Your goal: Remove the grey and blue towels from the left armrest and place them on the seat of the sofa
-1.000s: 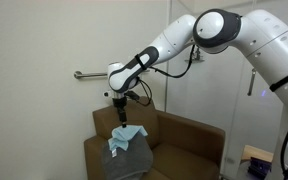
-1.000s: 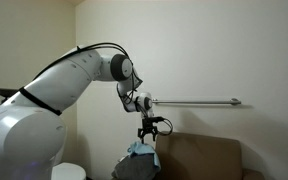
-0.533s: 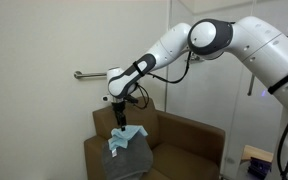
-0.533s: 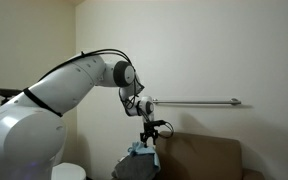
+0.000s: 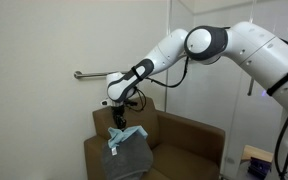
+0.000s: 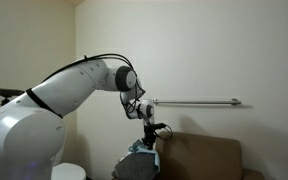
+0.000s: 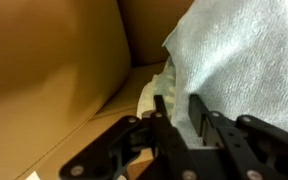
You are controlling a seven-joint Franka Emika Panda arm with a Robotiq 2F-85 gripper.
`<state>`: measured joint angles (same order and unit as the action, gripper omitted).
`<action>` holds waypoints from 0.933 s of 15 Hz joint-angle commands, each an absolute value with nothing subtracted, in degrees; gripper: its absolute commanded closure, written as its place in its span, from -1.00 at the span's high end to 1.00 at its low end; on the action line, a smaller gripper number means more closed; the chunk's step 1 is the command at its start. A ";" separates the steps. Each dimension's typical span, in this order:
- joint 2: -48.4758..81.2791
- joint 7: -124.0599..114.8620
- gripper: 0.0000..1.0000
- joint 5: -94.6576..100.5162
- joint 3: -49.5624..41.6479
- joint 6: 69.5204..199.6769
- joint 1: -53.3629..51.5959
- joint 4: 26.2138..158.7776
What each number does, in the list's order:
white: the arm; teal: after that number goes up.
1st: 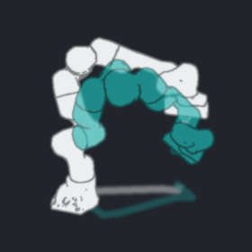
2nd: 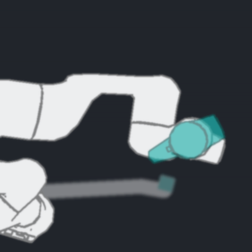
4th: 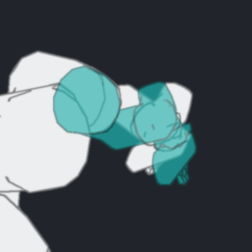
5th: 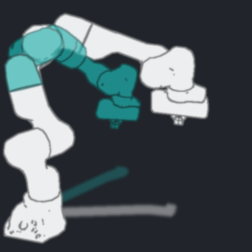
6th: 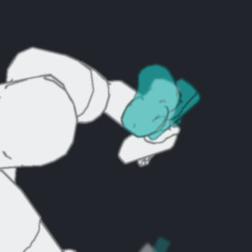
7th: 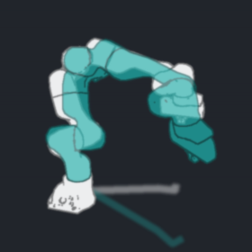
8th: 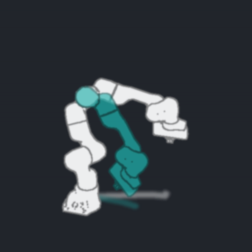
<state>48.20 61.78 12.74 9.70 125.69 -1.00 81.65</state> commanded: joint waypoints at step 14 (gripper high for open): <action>33.66 55.24 0.98 12.75 7.84 128.62 -3.19 99.17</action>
<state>40.46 59.80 12.74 9.18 126.22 -2.81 90.56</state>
